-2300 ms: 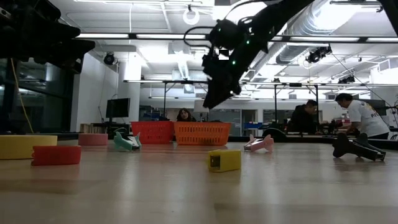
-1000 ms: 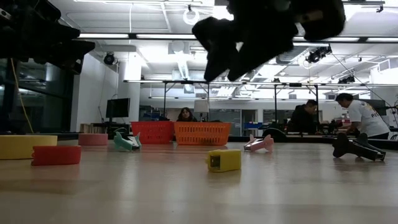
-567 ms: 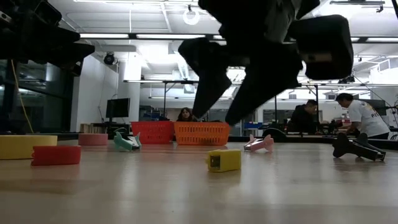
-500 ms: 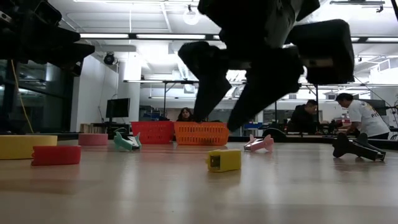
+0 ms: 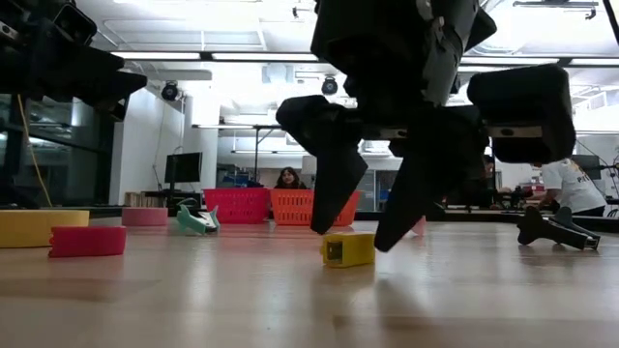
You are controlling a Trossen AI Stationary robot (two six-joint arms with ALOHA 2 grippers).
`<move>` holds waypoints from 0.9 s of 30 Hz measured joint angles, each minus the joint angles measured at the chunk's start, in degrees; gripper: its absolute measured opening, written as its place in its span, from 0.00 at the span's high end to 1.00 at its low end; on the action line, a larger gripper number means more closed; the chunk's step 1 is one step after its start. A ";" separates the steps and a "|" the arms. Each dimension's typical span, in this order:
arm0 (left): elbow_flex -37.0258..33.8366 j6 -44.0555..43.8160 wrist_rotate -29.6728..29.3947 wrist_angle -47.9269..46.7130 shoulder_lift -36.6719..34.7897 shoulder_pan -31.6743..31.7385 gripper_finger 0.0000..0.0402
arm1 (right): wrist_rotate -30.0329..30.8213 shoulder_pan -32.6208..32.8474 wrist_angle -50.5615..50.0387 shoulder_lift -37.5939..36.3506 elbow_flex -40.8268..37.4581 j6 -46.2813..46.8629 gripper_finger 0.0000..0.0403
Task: Pick and place Stapler, Stapler remover, tape
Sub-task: Put the yellow stapler into the orange bin
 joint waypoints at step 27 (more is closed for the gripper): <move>-0.01 0.00 0.00 -0.03 -0.01 0.00 0.55 | -0.11 0.24 -1.61 1.29 0.07 3.62 0.59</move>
